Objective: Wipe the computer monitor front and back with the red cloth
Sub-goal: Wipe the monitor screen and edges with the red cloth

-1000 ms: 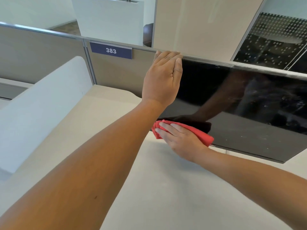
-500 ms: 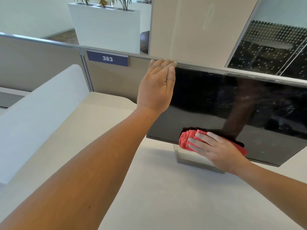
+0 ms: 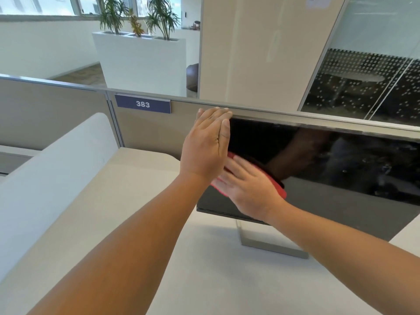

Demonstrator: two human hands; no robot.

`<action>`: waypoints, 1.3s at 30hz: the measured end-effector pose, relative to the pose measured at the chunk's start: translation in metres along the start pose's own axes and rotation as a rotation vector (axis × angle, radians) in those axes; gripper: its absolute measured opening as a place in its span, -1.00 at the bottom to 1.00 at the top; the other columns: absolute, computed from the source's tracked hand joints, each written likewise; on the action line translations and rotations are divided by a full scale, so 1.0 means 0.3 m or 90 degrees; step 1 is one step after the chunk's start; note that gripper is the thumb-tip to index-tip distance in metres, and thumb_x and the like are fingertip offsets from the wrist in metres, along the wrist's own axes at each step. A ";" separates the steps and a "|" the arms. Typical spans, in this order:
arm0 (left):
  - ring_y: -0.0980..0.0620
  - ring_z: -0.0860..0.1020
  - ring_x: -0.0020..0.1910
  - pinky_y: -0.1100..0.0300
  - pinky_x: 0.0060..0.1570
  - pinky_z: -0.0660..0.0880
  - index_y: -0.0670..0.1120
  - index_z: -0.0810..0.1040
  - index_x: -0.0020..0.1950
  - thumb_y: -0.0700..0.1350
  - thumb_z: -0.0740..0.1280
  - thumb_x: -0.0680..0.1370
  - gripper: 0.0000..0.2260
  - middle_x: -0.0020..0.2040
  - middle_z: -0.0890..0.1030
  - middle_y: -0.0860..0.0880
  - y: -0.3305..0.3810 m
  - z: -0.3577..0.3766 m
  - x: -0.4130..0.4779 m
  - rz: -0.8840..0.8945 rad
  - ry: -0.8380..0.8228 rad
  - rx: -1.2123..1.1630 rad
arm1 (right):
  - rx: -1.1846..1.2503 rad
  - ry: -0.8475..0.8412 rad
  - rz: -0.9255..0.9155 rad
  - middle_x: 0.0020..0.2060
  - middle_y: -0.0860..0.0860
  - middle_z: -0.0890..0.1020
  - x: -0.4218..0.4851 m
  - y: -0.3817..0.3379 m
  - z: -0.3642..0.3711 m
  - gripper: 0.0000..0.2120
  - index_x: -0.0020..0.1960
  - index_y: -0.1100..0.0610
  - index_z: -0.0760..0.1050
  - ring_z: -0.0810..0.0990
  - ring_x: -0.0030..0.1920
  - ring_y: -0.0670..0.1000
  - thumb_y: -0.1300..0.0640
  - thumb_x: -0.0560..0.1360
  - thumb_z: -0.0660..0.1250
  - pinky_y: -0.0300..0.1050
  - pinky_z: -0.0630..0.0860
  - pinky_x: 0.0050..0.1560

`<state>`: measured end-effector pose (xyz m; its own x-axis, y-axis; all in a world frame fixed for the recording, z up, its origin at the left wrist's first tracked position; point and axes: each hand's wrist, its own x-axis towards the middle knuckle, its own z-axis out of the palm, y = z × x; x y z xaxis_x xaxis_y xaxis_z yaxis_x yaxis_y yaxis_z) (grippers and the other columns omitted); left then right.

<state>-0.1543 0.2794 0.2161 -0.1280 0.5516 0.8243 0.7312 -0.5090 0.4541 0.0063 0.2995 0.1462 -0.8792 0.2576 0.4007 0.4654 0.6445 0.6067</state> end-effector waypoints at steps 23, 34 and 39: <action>-0.04 0.47 0.36 0.02 0.51 0.21 -0.20 0.58 0.28 -0.11 0.05 0.69 -0.63 0.25 0.61 -0.09 0.049 0.026 -0.003 0.025 -0.035 0.004 | 0.021 -0.123 -0.032 0.55 0.03 0.28 -0.235 0.094 -0.089 -0.38 0.56 0.08 0.22 0.12 0.58 0.14 0.19 0.56 0.35 0.09 0.02 0.55; 0.00 0.31 0.50 0.04 0.53 0.13 -0.13 0.47 0.42 0.07 -0.03 0.69 -0.53 0.44 0.47 -0.07 0.248 0.119 0.040 0.139 -0.145 0.084 | 0.016 -0.076 0.039 0.55 0.07 0.26 -0.351 0.250 -0.181 -0.39 0.55 0.08 0.27 0.14 0.57 0.17 0.20 0.53 0.37 0.13 0.17 0.54; 0.07 0.32 0.49 0.09 0.54 0.09 -0.09 0.50 0.41 0.23 -0.26 0.65 -0.30 0.40 0.51 -0.01 0.326 0.240 -0.005 0.089 -0.173 0.016 | 0.039 -0.104 -0.020 0.55 0.07 0.26 -0.374 0.247 -0.164 -0.40 0.55 0.06 0.26 0.11 0.58 0.17 0.18 0.55 0.35 0.13 0.01 0.55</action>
<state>-0.0345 0.2763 0.2348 0.1562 0.6354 0.7562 0.7460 -0.5777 0.3313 0.1446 0.2830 0.1800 -0.9003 0.3475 0.2622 0.4350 0.6952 0.5723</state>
